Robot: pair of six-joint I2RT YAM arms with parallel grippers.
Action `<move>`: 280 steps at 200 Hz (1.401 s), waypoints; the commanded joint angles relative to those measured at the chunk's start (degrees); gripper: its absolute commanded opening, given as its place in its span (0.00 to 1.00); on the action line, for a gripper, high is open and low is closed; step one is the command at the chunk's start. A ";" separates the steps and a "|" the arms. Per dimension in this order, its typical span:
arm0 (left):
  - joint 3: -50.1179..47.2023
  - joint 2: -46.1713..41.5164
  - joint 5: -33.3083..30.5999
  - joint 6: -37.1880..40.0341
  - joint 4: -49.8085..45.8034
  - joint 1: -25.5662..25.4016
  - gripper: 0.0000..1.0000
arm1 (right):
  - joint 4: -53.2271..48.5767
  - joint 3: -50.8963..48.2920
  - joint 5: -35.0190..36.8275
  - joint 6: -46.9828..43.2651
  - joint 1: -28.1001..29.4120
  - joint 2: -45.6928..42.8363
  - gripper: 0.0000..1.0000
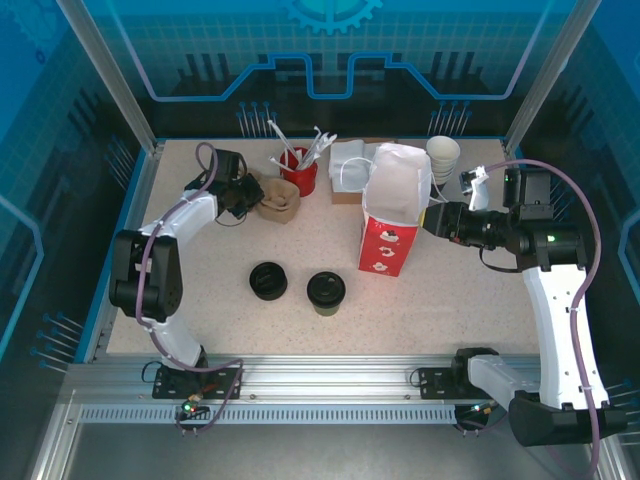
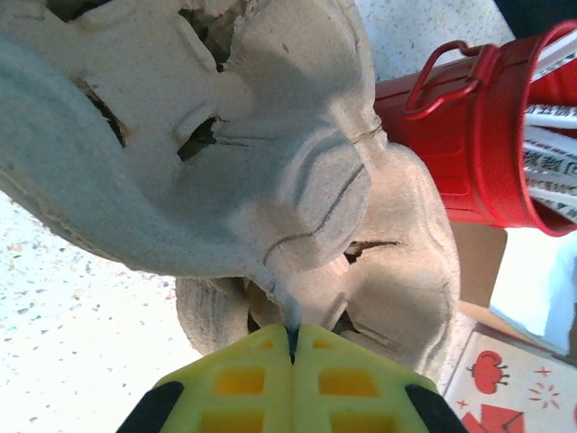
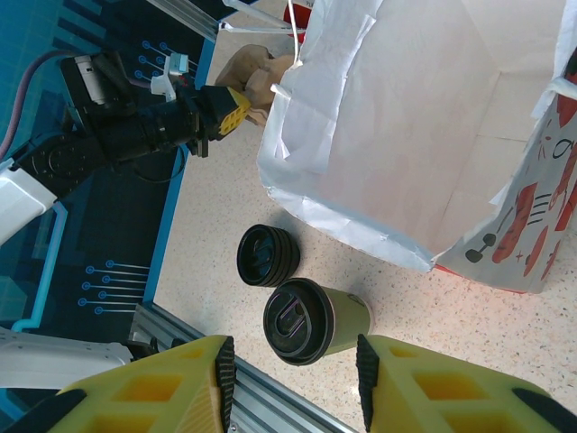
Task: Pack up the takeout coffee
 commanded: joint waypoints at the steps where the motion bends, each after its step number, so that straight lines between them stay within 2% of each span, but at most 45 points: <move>1: -0.82 -4.05 1.45 -1.04 2.62 0.02 0.04 | 1.23 0.98 -1.39 0.73 -0.21 -0.72 0.42; 42: -1.75 -9.99 0.58 -0.56 2.31 0.20 0.03 | 2.33 1.91 -4.18 1.58 -1.17 -0.99 0.41; 82: -5.45 -21.28 -5.50 1.45 -3.16 0.42 0.02 | 4.95 3.18 -8.31 2.30 -1.46 -0.89 0.41; 103: -6.95 -28.66 -7.44 4.48 -7.48 0.55 0.01 | 6.59 3.84 -10.13 2.37 -1.46 -0.67 0.41; 133: -6.00 -37.66 -6.89 10.49 -14.55 0.56 0.01 | 9.90 4.55 -14.04 3.06 -1.30 0.12 0.41; 155: -3.72 -42.30 -2.15 15.37 -18.71 0.55 0.00 | 11.76 5.80 -16.12 3.25 -0.55 1.38 0.42; 186: -1.66 -46.15 12.22 19.88 -18.25 0.00 0.00 | 13.21 9.28 -17.32 2.83 2.56 3.98 0.43; 210: 0.77 -46.10 20.64 21.43 -16.87 -3.65 0.00 | 13.40 12.34 -16.49 1.53 7.83 6.21 0.43; 249: 4.13 -44.94 23.28 26.79 -15.03 -13.55 0.00 | 13.84 14.59 -14.48 0.42 16.10 8.65 0.44; 280: 4.55 -43.66 25.75 27.97 -11.79 -17.87 0.00 | 13.27 15.32 -12.49 -0.40 20.28 9.62 0.44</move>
